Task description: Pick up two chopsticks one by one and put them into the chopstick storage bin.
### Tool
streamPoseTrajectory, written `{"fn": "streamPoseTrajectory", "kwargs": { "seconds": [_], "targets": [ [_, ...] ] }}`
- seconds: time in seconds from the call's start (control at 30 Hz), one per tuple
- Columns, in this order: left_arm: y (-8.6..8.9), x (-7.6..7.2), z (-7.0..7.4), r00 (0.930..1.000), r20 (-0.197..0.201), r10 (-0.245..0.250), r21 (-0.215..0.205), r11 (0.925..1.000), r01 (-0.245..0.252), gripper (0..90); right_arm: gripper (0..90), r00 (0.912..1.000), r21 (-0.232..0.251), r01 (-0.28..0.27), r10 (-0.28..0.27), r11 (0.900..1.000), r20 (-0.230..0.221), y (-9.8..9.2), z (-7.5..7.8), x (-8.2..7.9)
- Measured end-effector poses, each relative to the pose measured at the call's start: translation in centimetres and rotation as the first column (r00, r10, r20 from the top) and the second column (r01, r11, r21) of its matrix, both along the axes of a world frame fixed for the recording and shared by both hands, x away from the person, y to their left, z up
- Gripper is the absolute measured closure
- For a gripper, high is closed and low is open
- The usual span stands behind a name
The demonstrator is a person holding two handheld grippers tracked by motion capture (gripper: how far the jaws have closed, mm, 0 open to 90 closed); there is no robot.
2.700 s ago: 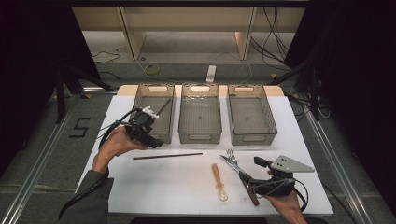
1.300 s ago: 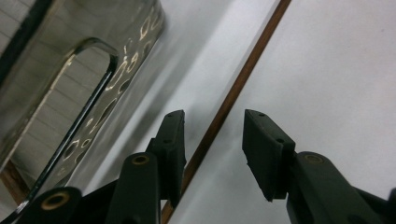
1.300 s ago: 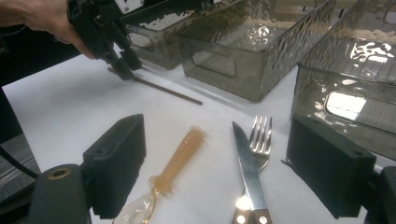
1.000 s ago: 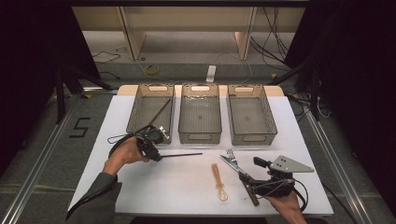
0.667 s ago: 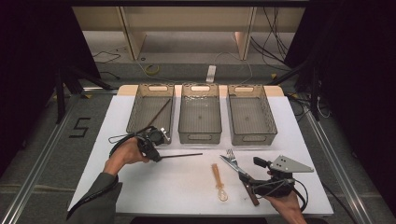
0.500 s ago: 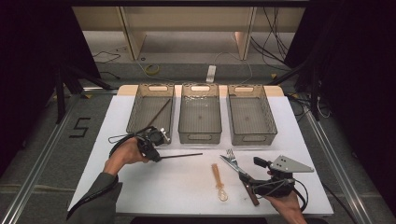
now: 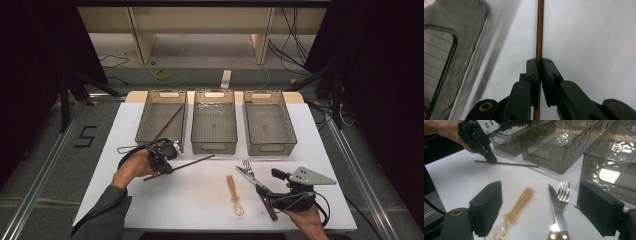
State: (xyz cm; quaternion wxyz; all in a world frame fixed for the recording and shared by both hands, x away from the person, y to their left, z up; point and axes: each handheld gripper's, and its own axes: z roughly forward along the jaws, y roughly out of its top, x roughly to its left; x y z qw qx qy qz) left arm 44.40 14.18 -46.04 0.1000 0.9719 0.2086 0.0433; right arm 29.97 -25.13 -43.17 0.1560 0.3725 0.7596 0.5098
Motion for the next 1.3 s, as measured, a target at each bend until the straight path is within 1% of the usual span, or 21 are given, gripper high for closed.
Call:
{"fn": "streamPoseTrajectory", "kwargs": {
  "seconds": [0.07,0.1,0.33,0.5,0.53,0.57,0.6,0.63,0.67,0.73,0.77,0.83,0.87,0.97,1.03,1.1,1.17,1.2,1.27,1.3],
  "targets": [
    [0.0,0.0,0.0,1.0,0.002,-0.002,-0.002,1.0,0.002,83.5,21.2,1.0,-0.002,-0.003,0.003,1.0,-0.002,0.0,0.0,0.0],
    [0.0,0.0,0.0,1.0,0.0,-0.009,0.004,1.0,0.009,83.6,21.2,1.0,-0.002,-0.005,0.005,1.0,0.0,0.1,0.0,0.0],
    [0.1,-0.1,0.0,0.9999,0.007,-0.015,-0.004,0.9999,0.015,84.2,21.2,1.0,-0.001,-0.004,0.004,1.0,0.0,0.0,0.0,0.1],
    [0.0,-0.1,0.4,0.9997,-0.022,-0.012,-0.011,0.9999,0.011,84.4,21.2,1.0,0.001,-0.004,0.004,1.0,0.0,0.0,0.0,0.1],
    [0.0,-0.2,0.5,0.9996,-0.025,-0.012,-0.008,0.9999,0.012,84.4,21.2,1.0,0.001,-0.004,0.004,1.0,-0.003,0.0,0.0,0.1],
    [0.0,-0.2,0.6,0.9996,-0.027,-0.005,-0.016,0.9999,0.004,84.4,21.2,1.0,0.001,-0.003,0.003,1.0,-0.005,0.0,0.0,0.1],
    [0.1,-0.2,1.0,0.9993,-0.034,-0.014,-0.01,0.9999,0.013,84.4,21.2,1.0,0.0,-0.002,0.002,1.0,-0.006,0.0,0.0,0.1],
    [0.1,-0.2,1.2,0.9992,-0.04,-0.008,-0.019,0.9998,0.008,84.4,21.2,1.0,0.001,-0.002,0.002,1.0,-0.005,0.0,0.0,0.1],
    [0.1,-0.3,1.4,0.999,-0.045,-0.004,-0.019,0.9998,0.003,84.4,21.2,1.0,0.002,-0.002,0.002,1.0,-0.004,0.0,0.0,0.1],
    [0.2,-0.5,1.9,0.9989,-0.046,-0.005,-0.023,0.9997,0.004,84.4,21.2,1.0,0.001,-0.002,0.002,1.0,-0.006,0.0,0.0,0.1],
    [0.2,-0.6,2.2,0.9984,-0.057,-0.007,-0.024,0.9997,0.005,84.4,21.2,1.0,0.0,-0.003,0.003,1.0,-0.005,0.0,0.0,0.1],
    [0.1,-0.9,2.8,0.9982,-0.055,-0.026,-0.042,0.9988,0.023,84.4,21.2,1.0,0.002,-0.005,0.005,1.0,-0.006,0.0,0.0,0.1],
    [0.0,-1.0,3.0,0.9981,-0.056,-0.026,-0.052,0.9984,0.023,84.4,21.2,0.9999,0.007,-0.008,0.008,1.0,-0.009,0.0,0.0,0.1],
    [-0.2,-1.3,3.8,0.9987,-0.04,-0.032,-0.07,0.9972,0.029,84.4,21.2,0.9999,0.005,-0.008,0.008,1.0,-0.007,-0.1,0.0,0.1],
    [-0.3,-1.5,4.3,0.9989,-0.031,-0.036,-0.09,0.9954,0.033,84.4,21.2,1.0,0.008,-0.007,0.007,1.0,-0.007,-0.1,-0.1,0.1],
    [-0.4,-1.6,4.9,0.9994,-0.013,-0.032,-0.124,0.9918,0.03,84.4,21.2,1.0,0.007,-0.007,0.007,1.0,-0.006,-0.1,-0.1,0.1],
    [-0.4,-1.7,5.4,0.9997,0.006,-0.022,-0.146,0.9891,0.023,84.4,21.2,0.9999,0.008,-0.007,0.007,1.0,-0.008,-0.1,0.0,0.1],
    [-0.4,-1.7,5.7,0.9998,0.017,-0.012,-0.159,0.9871,0.014,84.4,21.2,0.9999,0.007,-0.007,0.007,1.0,-0.008,-0.1,-0.1,0.1],
    [-0.3,-1.7,6.3,0.9993,0.036,-0.006,-0.183,0.983,0.013,84.3,21.2,0.9999,0.007,-0.007,0.007,1.0,-0.007,-0.1,-0.1,0.1],
    [-0.3,-1.7,6.5,0.9988,0.048,0.007,-0.198,0.9802,0.003,84.3,21.2,1.0,0.008,-0.006,0.006,1.0,-0.007,-0.1,-0.1,0.1]
  ]
}}
